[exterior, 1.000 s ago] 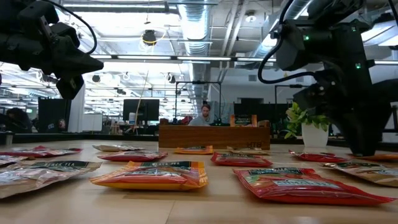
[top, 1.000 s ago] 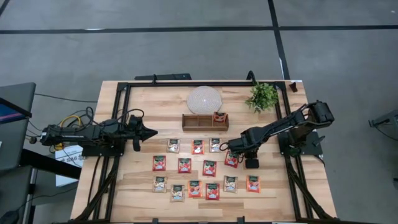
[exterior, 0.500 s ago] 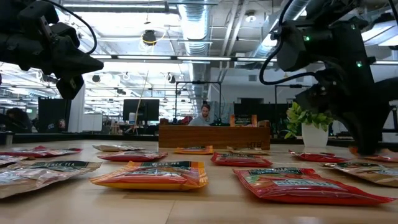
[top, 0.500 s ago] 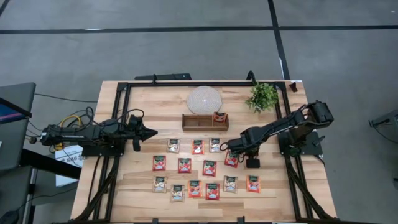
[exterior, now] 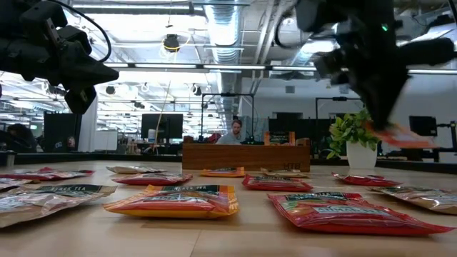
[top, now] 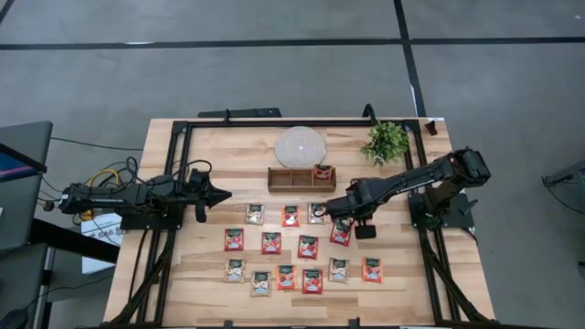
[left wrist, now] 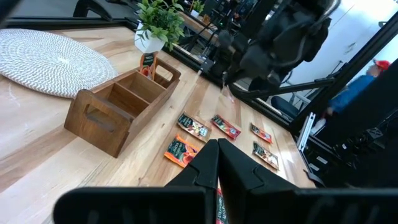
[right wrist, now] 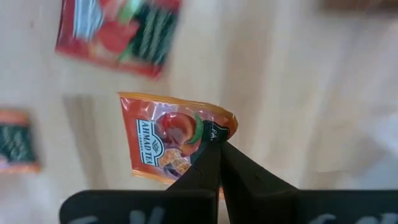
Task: Pick & Place Tea
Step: Put the orange tea bag into the right compartment of the wooden organizer
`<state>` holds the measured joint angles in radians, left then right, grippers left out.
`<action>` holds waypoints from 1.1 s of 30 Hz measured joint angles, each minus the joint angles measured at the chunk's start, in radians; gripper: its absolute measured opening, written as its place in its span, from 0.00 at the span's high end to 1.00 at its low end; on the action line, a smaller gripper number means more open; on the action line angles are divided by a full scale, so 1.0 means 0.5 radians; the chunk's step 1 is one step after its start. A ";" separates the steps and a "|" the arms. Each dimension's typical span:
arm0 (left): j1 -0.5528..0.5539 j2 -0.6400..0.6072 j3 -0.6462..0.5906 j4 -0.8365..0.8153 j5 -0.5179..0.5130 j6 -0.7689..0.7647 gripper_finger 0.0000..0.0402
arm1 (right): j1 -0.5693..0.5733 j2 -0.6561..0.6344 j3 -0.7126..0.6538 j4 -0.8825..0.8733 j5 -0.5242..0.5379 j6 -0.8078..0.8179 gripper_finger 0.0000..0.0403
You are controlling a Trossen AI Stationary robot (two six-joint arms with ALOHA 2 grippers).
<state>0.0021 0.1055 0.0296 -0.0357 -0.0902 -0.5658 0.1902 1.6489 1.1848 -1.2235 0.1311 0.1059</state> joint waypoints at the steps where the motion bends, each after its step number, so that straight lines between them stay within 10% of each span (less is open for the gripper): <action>1: 0.000 0.000 0.000 0.000 0.000 0.001 1.00 | 0.000 -0.001 0.049 -0.005 0.059 -0.002 1.00; 17: 0.000 0.000 0.000 0.000 0.000 0.001 1.00 | -0.127 -0.003 0.508 0.045 1.082 -0.025 1.00; 33: 0.001 0.000 0.000 0.000 0.000 0.032 1.00 | -0.234 0.015 0.502 0.445 1.153 -0.288 1.00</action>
<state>0.0025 0.1055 0.0296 -0.0357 -0.0903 -0.5498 0.0730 1.6566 1.4361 -1.0010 0.7077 -0.0380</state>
